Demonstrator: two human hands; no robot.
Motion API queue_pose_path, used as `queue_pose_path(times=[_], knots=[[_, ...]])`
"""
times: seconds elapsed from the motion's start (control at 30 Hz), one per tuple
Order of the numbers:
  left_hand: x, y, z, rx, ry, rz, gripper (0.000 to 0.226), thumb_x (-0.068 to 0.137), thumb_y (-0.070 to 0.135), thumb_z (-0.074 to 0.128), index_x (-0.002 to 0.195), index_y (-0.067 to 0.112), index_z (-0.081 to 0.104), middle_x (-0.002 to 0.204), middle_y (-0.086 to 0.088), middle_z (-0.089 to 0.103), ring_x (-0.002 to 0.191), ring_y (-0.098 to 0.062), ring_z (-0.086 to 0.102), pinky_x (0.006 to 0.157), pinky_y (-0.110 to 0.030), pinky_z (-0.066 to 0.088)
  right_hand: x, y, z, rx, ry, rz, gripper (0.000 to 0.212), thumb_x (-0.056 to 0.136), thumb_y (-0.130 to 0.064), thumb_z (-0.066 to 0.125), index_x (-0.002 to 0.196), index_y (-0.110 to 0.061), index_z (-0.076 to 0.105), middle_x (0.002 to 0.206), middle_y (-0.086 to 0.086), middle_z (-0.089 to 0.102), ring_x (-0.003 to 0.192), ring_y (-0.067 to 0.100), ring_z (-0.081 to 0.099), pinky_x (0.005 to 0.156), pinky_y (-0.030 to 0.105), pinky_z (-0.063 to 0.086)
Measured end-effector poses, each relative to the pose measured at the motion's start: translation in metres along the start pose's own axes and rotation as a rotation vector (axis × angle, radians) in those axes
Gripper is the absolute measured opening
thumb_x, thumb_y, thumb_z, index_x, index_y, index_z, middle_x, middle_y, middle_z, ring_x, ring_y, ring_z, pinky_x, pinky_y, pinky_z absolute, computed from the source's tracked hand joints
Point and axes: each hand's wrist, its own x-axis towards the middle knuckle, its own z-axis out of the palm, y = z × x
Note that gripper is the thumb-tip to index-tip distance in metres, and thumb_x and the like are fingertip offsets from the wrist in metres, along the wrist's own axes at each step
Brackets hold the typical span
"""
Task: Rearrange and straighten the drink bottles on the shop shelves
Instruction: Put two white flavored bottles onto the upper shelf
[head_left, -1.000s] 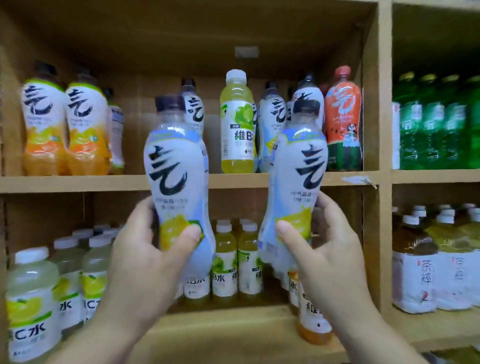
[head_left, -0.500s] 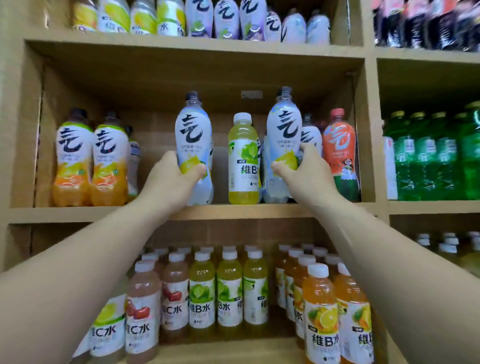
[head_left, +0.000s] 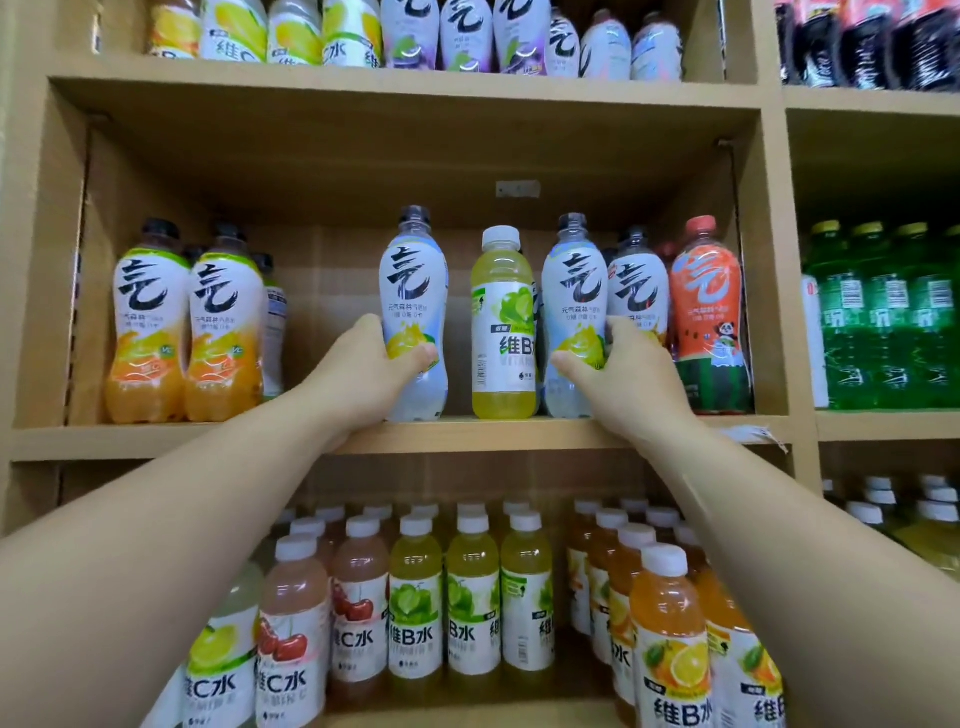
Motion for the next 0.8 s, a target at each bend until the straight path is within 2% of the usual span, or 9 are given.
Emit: queue_pose_path(times=[0.1, 0.2, 0.27, 0.37, 0.43, 0.57, 0.67, 0.73, 0.8], knots=[[0.004, -0.001, 0.0, 0.07, 0.001, 0.014, 0.029, 0.091, 0.051, 0.069, 0.102, 0.029, 0.053, 0.097, 0.012, 0.062, 0.085, -0.005, 0.062, 0.06, -0.026, 0.045, 0.0, -0.004, -0.001, -0.055, -0.002, -0.014, 0.054, 0.088, -0.057, 0.071, 0.122, -0.017, 0.058, 0.114, 0.005, 0.07, 0.106, 0.03, 0.065, 0.088, 0.047, 0.055], [0.006, -0.002, -0.001, 0.078, -0.015, 0.02, 0.027, 0.091, 0.051, 0.07, 0.093, 0.032, 0.052, 0.097, 0.015, 0.062, 0.086, -0.004, 0.062, 0.063, -0.027, 0.048, 0.0, -0.005, -0.002, -0.091, -0.016, -0.034, 0.053, 0.087, -0.06, 0.071, 0.118, -0.018, 0.06, 0.11, 0.003, 0.07, 0.103, 0.029, 0.065, 0.087, 0.047, 0.055], [0.006, -0.004, -0.002, 0.069, -0.021, 0.029, 0.028, 0.09, 0.053, 0.07, 0.097, 0.032, 0.053, 0.098, 0.016, 0.062, 0.088, -0.004, 0.063, 0.066, -0.028, 0.05, 0.0, -0.005, -0.004, -0.104, 0.014, -0.058, 0.058, 0.086, -0.063, 0.07, 0.122, -0.019, 0.059, 0.115, 0.003, 0.068, 0.109, 0.028, 0.063, 0.09, 0.047, 0.054], [0.006, -0.01, -0.001, 0.055, -0.023, 0.052, 0.037, 0.089, 0.059, 0.068, 0.11, 0.032, 0.055, 0.1, 0.018, 0.061, 0.088, -0.001, 0.061, 0.064, -0.023, 0.047, 0.002, -0.011, -0.009, -0.1, 0.202, -0.162, 0.076, 0.086, -0.066, 0.065, 0.144, -0.019, 0.048, 0.132, 0.006, 0.057, 0.126, 0.028, 0.05, 0.105, 0.043, 0.044], [0.007, -0.013, -0.001, 0.02, -0.003, 0.059, 0.042, 0.087, 0.063, 0.068, 0.112, 0.033, 0.055, 0.099, 0.021, 0.06, 0.088, 0.001, 0.06, 0.063, -0.021, 0.045, 0.008, -0.024, -0.013, -0.112, 0.307, -0.284, 0.075, 0.089, -0.064, 0.064, 0.147, -0.018, 0.048, 0.134, 0.007, 0.055, 0.127, 0.028, 0.047, 0.105, 0.04, 0.037], [0.008, -0.018, -0.001, -0.024, 0.066, 0.078, 0.049, 0.081, 0.064, 0.073, 0.114, 0.037, 0.05, 0.097, 0.027, 0.055, 0.088, 0.008, 0.055, 0.065, -0.02, 0.043, 0.036, -0.059, -0.012, -0.272, 0.253, -0.42, 0.074, 0.091, -0.068, 0.056, 0.148, -0.021, 0.051, 0.144, 0.003, 0.053, 0.14, 0.029, 0.039, 0.111, 0.046, 0.033], [0.007, -0.021, -0.002, -0.026, 0.07, 0.085, 0.057, 0.077, 0.063, 0.077, 0.122, 0.039, 0.049, 0.096, 0.027, 0.055, 0.088, 0.006, 0.056, 0.063, -0.02, 0.043, 0.06, -0.08, -0.009, -0.455, 0.117, -0.423, 0.078, 0.093, -0.074, 0.042, 0.157, -0.029, 0.038, 0.161, -0.003, 0.038, 0.158, 0.03, 0.009, 0.122, 0.057, 0.007], [0.007, -0.023, -0.003, -0.021, 0.071, 0.096, 0.066, 0.078, 0.06, 0.078, 0.131, 0.034, 0.051, 0.095, 0.027, 0.055, 0.087, 0.005, 0.057, 0.062, -0.019, 0.043, 0.074, -0.089, -0.007, -0.535, 0.033, -0.418, 0.079, 0.094, -0.077, 0.033, 0.161, -0.035, 0.026, 0.166, -0.004, 0.032, 0.159, 0.029, -0.008, 0.121, 0.064, -0.011], [0.007, -0.024, -0.002, 0.007, 0.084, 0.112, 0.069, 0.078, 0.058, 0.079, 0.135, 0.03, 0.052, 0.093, 0.027, 0.054, 0.085, 0.006, 0.056, 0.061, -0.017, 0.041, 0.083, -0.095, -0.005, -0.581, -0.026, -0.411, 0.077, 0.094, -0.078, 0.028, 0.16, -0.039, 0.025, 0.163, -0.002, 0.039, 0.158, 0.03, -0.015, 0.117, 0.069, -0.018]])
